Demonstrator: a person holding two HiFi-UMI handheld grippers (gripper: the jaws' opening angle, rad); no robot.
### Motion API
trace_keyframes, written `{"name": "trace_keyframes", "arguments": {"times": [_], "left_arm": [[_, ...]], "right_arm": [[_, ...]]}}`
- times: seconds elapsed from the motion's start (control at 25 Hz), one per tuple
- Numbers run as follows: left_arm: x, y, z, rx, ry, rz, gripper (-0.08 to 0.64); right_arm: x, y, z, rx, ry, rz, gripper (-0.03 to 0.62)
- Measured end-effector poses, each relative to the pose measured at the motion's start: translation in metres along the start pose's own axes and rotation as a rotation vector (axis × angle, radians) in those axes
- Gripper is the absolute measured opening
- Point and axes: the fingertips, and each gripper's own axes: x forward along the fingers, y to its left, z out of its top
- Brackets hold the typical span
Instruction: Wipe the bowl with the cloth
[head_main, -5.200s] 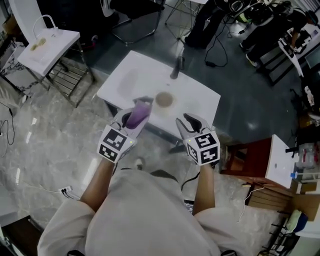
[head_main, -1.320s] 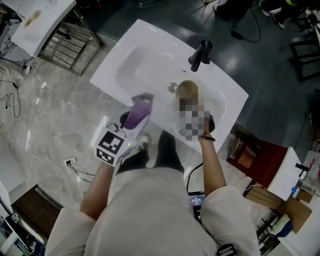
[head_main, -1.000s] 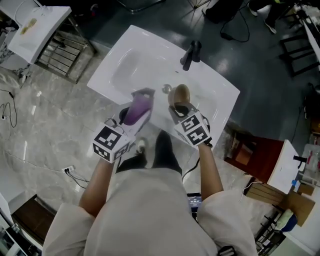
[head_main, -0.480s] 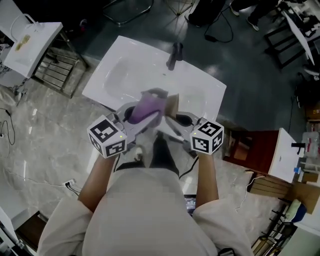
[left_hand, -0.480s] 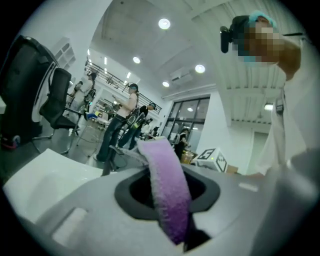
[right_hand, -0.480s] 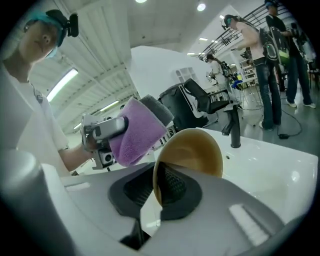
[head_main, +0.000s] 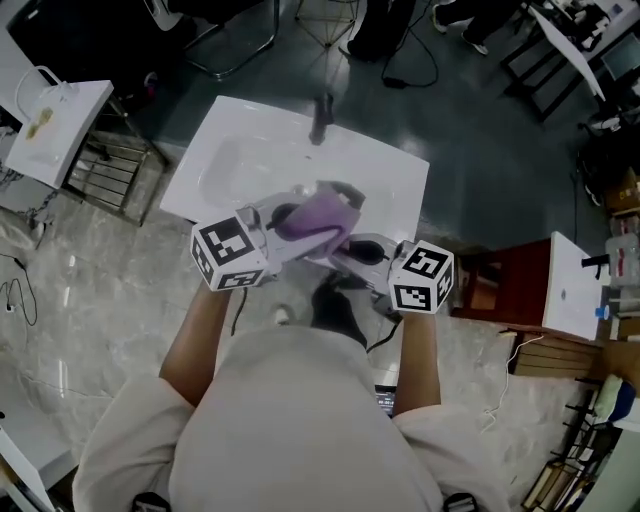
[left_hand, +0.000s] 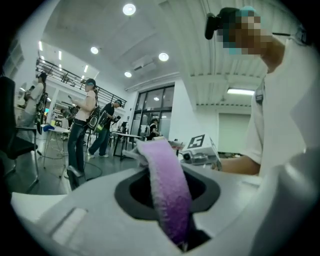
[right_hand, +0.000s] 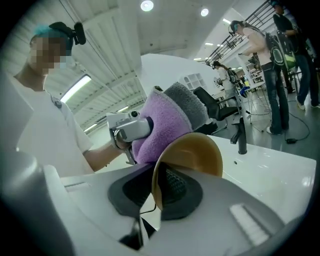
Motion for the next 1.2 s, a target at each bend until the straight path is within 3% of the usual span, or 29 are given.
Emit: {"name": "trace_keyframes", "arguments": {"times": [0.32, 0.52, 0.72, 0.8, 0.92, 1.2], "left_arm": [[0.005, 0.002, 0.013, 0.027, 0.033, 0.002, 0.097], [0.001, 0.010, 0.004, 0.092, 0.103, 0.025, 0.096], [-0.003, 0.027, -0.010, 0.073, 0.094, 0.048, 0.094], [-0.005, 0.031, -0.014, 0.051, 0.058, 0.042, 0.094], [-0.013, 0.034, -0.010, -0.012, -0.079, 0.014, 0.094], [-0.032, 0.035, -0.007, -0.233, -0.333, 0.011, 0.092]], "right_arm": [[-0.016, 0.029, 0.009, -0.049, -0.035, 0.071, 0.038], [-0.018, 0.041, 0.008, -0.058, -0.029, 0.095, 0.041], [-0.022, 0.055, 0.017, -0.055, -0.047, 0.120, 0.041], [-0.025, 0.062, 0.023, -0.062, -0.064, 0.146, 0.038], [-0.025, 0.068, 0.033, -0.084, -0.076, 0.166, 0.038], [-0.034, 0.083, 0.063, -0.075, -0.179, 0.274, 0.038]]}}
